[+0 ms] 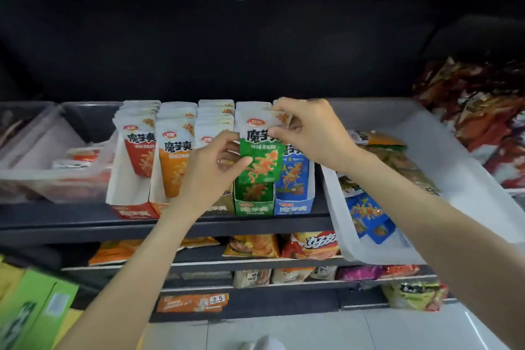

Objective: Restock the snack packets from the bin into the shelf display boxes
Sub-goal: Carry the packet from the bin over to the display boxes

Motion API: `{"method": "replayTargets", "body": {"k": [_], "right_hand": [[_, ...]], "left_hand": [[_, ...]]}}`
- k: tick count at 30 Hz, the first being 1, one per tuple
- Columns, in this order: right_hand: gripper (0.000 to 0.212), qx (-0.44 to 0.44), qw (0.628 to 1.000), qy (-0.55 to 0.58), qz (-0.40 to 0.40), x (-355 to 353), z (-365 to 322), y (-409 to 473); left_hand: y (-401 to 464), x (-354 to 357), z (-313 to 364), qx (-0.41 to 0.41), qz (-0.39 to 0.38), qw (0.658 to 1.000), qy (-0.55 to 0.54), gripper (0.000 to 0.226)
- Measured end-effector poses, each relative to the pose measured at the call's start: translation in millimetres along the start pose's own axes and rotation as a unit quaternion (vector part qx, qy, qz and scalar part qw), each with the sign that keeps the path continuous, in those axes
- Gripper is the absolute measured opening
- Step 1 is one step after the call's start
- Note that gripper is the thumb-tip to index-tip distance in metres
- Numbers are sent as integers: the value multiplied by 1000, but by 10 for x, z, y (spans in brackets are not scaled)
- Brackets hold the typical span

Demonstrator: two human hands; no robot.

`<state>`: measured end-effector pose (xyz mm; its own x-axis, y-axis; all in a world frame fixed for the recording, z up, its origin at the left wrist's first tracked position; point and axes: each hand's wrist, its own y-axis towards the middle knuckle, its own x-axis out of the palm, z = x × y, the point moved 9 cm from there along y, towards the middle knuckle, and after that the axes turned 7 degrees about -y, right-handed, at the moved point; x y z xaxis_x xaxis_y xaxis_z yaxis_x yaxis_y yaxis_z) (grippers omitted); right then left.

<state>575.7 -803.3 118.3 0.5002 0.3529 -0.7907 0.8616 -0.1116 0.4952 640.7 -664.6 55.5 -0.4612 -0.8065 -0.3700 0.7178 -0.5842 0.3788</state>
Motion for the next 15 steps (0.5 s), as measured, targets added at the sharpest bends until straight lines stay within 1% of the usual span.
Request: {"method": "replayTargets", "body": {"k": [6,7,9,11,12,15], "right_hand": [[15,-6,1000,-12,19,77,-129,109],[15,-12,999,-27,14,104,-148,124],[18,-15,998,-67,-2,180,-139,156],[22,-2,995,-97,-26,277,-91,169],[24,3,993,-106,-47,345,-74,161],[26,17,978,-154,-141,625,-26,77]], "left_hand": [[12,-164,-117,-12,29,999,-8,30],[26,-150,-164,-22,19,1000,9,33],[37,-77,-296,-43,-16,996,82,45],[19,-17,-403,-42,-28,984,169,57],[5,-10,-429,-38,-19,980,194,62],[-27,-32,-428,-18,22,982,188,70]]}}
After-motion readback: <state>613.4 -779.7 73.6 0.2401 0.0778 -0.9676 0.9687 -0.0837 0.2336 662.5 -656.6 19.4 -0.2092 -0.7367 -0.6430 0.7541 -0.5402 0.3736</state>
